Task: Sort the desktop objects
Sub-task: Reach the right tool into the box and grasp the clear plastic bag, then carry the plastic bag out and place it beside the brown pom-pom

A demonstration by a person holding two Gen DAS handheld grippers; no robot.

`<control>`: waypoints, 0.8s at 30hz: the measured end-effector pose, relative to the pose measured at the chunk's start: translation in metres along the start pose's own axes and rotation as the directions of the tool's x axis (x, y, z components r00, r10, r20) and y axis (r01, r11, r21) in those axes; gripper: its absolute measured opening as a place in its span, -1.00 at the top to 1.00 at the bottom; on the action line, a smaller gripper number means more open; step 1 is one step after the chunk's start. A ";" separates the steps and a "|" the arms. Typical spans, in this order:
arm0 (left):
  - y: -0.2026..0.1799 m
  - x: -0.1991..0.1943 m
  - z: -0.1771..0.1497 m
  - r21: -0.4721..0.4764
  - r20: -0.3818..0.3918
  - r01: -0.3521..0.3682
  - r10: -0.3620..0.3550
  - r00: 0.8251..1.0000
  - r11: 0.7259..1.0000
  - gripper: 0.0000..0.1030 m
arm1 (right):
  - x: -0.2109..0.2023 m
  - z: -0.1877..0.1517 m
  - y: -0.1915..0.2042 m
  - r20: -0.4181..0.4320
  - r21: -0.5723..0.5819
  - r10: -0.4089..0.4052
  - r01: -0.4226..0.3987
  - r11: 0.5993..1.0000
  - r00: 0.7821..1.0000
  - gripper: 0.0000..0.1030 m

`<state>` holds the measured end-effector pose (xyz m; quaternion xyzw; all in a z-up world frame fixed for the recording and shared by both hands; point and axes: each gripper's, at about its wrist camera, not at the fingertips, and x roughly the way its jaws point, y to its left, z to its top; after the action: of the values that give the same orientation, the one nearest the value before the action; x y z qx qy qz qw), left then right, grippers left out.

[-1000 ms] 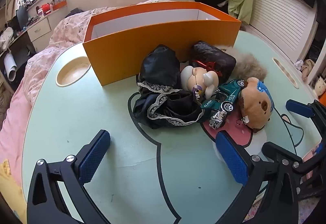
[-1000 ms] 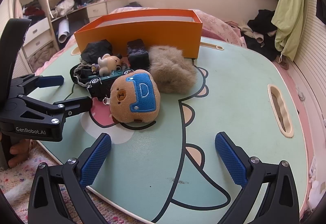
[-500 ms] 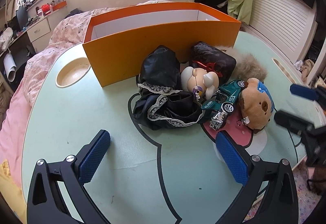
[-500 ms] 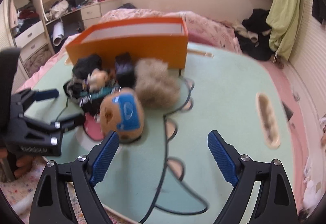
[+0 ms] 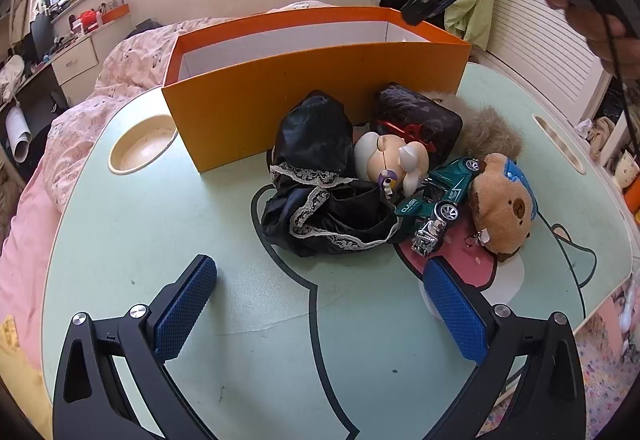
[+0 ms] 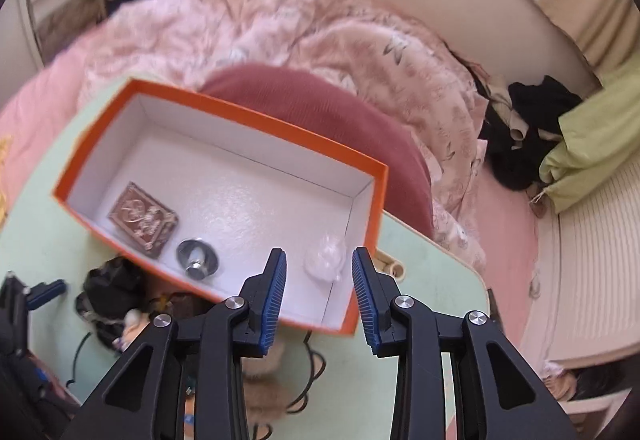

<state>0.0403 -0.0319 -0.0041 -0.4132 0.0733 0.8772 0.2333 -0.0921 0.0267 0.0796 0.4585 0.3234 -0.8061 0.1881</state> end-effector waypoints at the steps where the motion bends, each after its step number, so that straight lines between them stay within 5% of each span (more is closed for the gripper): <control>1: 0.000 0.000 0.000 0.001 0.001 0.002 -0.002 1.000 1.000 -0.99 | 0.009 0.007 0.002 -0.028 -0.019 -0.022 0.021 1.000 0.999 0.35; 5: 0.001 0.001 0.001 0.005 0.002 0.006 -0.006 1.000 1.000 -0.99 | 0.042 0.022 0.005 -0.169 -0.039 -0.007 0.000 0.999 0.986 0.26; 9: 0.000 0.001 0.001 0.008 0.003 0.011 -0.011 1.000 1.000 -1.00 | 0.061 0.024 0.008 -0.220 -0.072 -0.103 0.089 0.993 0.970 0.25; 13: 0.000 0.001 0.001 0.012 0.003 0.014 -0.014 1.000 1.000 -0.99 | 0.078 0.021 0.016 -0.283 -0.092 -0.101 0.077 0.993 0.954 0.25; 15: 0.000 0.001 0.001 0.014 0.004 0.016 -0.016 1.000 1.000 -0.99 | 0.078 0.019 0.018 -0.271 -0.121 -0.163 0.135 0.983 0.949 0.59; 17: -0.001 0.001 0.001 0.015 0.003 0.017 -0.017 1.000 1.000 -0.99 | 0.066 0.021 0.010 -0.256 -0.069 -0.111 0.097 0.993 0.960 0.73; 24: -0.001 0.001 0.001 0.021 0.003 0.021 -0.021 1.000 1.000 -0.99 | -0.003 0.017 -0.019 -0.064 0.064 0.006 -0.002 0.998 0.998 0.75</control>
<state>0.0393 -0.0306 -0.0041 -0.4101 0.0775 0.8746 0.2469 -0.1122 0.0289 0.0951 0.4904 0.3026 -0.8006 0.1644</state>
